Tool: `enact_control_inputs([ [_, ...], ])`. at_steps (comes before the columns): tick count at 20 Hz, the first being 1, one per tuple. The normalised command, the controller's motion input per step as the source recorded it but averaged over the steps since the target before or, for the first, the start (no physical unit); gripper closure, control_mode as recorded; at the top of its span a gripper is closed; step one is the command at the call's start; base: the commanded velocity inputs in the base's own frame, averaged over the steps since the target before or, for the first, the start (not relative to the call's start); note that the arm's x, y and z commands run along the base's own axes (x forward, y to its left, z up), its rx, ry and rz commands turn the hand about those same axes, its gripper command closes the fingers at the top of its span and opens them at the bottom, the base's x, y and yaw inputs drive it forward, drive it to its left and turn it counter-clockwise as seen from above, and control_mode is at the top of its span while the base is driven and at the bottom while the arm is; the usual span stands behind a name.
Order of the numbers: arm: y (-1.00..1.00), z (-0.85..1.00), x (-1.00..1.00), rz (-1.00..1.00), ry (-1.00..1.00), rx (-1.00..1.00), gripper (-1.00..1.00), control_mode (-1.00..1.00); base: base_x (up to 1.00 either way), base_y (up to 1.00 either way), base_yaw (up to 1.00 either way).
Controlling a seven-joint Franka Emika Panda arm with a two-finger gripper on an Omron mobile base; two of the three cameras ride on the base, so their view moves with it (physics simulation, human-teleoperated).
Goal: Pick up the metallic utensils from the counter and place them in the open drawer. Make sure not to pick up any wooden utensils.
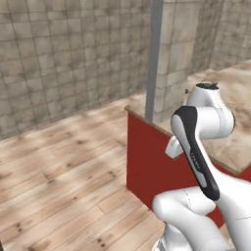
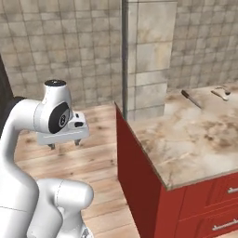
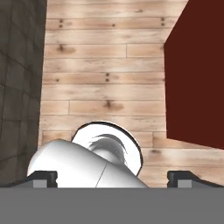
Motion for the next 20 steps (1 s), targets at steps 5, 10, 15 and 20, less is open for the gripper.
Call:
enact_control_inputs([
  [5, 0.00, 0.00, 0.00, 0.00, 0.00, 0.00, -1.00, 1.00, 1.00, 1.00, -0.39],
  [10, 0.00, 0.00, 0.00, 0.00, 0.00, 0.00, -1.00, 1.00, 1.00, 1.00, -0.40],
  [15, 0.00, 0.00, 0.00, 0.00, 0.00, 0.00, -1.00, 1.00, 0.98, 1.00, -0.50],
  [20, 0.00, 0.00, 0.00, 0.00, 0.00, 0.00, -1.00, 1.00, 0.66, 0.89, -0.62],
])
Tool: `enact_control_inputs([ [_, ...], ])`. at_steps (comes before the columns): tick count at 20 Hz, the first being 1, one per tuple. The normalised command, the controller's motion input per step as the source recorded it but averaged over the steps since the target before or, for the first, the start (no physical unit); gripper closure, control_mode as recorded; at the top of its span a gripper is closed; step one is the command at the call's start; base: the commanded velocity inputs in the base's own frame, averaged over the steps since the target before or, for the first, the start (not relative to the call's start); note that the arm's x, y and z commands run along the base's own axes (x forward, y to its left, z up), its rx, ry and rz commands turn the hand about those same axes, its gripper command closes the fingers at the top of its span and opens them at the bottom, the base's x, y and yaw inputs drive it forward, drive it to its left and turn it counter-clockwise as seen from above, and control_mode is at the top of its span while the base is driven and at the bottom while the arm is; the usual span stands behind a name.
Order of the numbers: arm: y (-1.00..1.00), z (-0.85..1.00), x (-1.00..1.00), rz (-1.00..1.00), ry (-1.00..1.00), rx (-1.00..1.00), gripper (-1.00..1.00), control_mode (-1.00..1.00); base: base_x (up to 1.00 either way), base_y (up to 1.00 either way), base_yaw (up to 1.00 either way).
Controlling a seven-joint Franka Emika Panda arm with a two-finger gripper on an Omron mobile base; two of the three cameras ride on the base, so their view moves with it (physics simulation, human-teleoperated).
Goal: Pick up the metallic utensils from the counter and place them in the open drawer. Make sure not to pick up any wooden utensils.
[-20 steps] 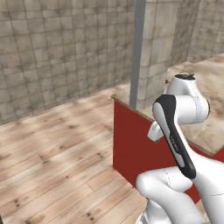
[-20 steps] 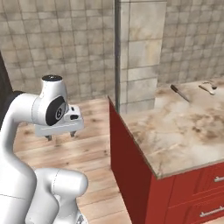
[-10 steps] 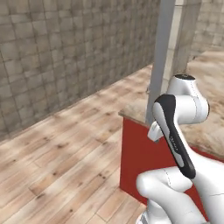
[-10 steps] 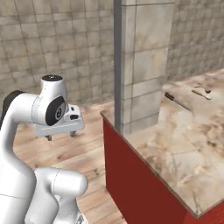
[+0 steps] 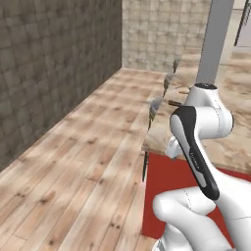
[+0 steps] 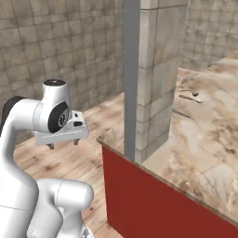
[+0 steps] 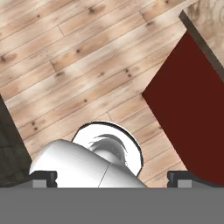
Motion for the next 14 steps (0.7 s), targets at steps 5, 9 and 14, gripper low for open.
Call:
enact_control_inputs([
  [5, 0.00, 0.00, 0.00, 0.00, 0.00, 0.00, -1.00, 1.00, 0.02, 0.72, -0.70],
  [9, 0.00, 0.00, 0.00, 0.00, 0.00, 0.00, -1.00, 1.00, 0.00, 0.75, -0.69],
  [14, 0.00, 0.00, 0.00, 0.00, 0.00, 0.00, -1.00, 1.00, 0.00, 0.74, -0.70],
])
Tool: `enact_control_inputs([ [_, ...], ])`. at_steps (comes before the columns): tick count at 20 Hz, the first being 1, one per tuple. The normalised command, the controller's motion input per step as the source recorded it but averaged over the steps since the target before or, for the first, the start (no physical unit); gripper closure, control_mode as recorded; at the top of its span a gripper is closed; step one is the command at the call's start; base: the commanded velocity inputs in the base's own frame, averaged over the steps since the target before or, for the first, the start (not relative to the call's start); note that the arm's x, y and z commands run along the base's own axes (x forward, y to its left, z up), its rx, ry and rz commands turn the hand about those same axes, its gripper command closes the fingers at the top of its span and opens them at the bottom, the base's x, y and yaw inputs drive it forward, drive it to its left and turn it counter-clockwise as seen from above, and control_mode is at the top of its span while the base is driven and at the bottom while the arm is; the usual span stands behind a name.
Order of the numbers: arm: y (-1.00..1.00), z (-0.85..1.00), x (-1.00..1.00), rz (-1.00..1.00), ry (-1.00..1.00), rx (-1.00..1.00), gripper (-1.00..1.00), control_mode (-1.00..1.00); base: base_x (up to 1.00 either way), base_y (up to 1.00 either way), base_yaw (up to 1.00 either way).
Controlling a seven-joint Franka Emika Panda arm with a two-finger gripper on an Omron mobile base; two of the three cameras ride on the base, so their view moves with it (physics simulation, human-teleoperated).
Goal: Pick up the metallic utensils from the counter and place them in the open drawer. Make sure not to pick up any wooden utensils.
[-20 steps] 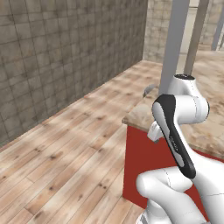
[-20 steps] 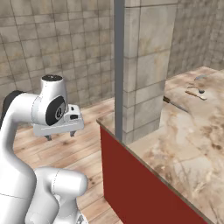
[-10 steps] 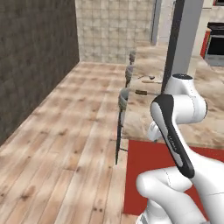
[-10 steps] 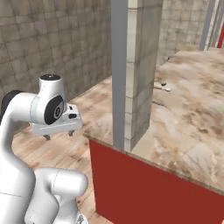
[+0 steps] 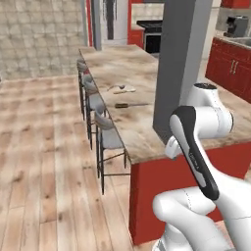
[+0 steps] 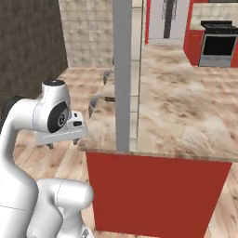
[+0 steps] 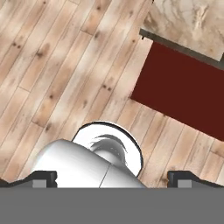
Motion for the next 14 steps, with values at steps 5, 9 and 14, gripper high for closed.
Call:
enact_control_inputs([
  [5, 0.00, 0.00, 0.00, 0.00, 0.00, 0.00, -1.00, 1.00, 0.00, 0.60, -0.77],
  [9, 0.00, 0.00, 0.00, 0.00, 0.00, 0.00, -1.00, 1.00, 0.00, 0.46, -0.83],
  [14, 0.00, 0.00, 0.00, 0.00, 0.00, 0.00, -1.00, 1.00, 0.00, 0.39, -0.87],
])
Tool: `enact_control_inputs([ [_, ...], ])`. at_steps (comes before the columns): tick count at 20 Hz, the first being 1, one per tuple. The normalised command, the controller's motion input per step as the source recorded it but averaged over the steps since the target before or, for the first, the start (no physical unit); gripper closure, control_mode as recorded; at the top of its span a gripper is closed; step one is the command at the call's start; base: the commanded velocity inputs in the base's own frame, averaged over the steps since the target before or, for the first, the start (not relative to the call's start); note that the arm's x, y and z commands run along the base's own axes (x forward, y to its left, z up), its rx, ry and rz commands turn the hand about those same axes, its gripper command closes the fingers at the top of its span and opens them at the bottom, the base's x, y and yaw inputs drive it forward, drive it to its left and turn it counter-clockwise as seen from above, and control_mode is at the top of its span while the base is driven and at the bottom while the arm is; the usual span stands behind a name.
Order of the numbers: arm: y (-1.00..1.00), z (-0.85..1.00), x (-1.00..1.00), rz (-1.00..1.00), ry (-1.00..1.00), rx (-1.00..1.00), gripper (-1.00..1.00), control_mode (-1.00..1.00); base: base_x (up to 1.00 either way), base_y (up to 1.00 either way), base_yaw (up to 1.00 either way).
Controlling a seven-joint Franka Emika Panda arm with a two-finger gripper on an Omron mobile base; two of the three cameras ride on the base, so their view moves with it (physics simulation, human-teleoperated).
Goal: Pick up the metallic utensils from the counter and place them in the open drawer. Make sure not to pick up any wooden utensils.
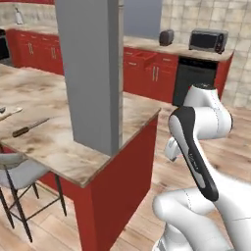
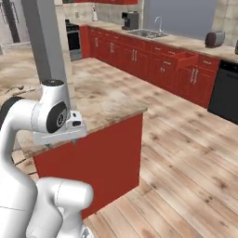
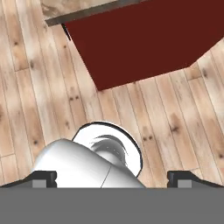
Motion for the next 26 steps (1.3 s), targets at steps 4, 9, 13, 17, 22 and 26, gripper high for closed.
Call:
enact_control_inputs([
  [4, 0.00, 0.00, 0.00, 0.00, 0.00, 0.00, -1.00, 1.00, 0.00, 0.30, -0.91],
  [9, 0.00, 0.00, 0.00, 0.00, 0.00, 0.00, -1.00, 1.00, -0.28, 0.68, -0.70],
  [13, 0.00, 0.00, 0.00, 0.00, 0.00, 0.00, -1.00, 1.00, -0.97, 1.00, -0.33],
  [17, 0.00, 0.00, 0.00, 0.00, 0.00, 0.00, -1.00, 1.00, -0.68, 1.00, -0.38],
  [22, 0.00, 0.00, 0.00, 0.00, 0.00, 0.00, -1.00, 1.00, -0.51, 1.00, -0.37],
  [26, 0.00, 0.00, 0.00, 0.00, 0.00, 0.00, -1.00, 1.00, -0.64, 1.00, -0.45],
])
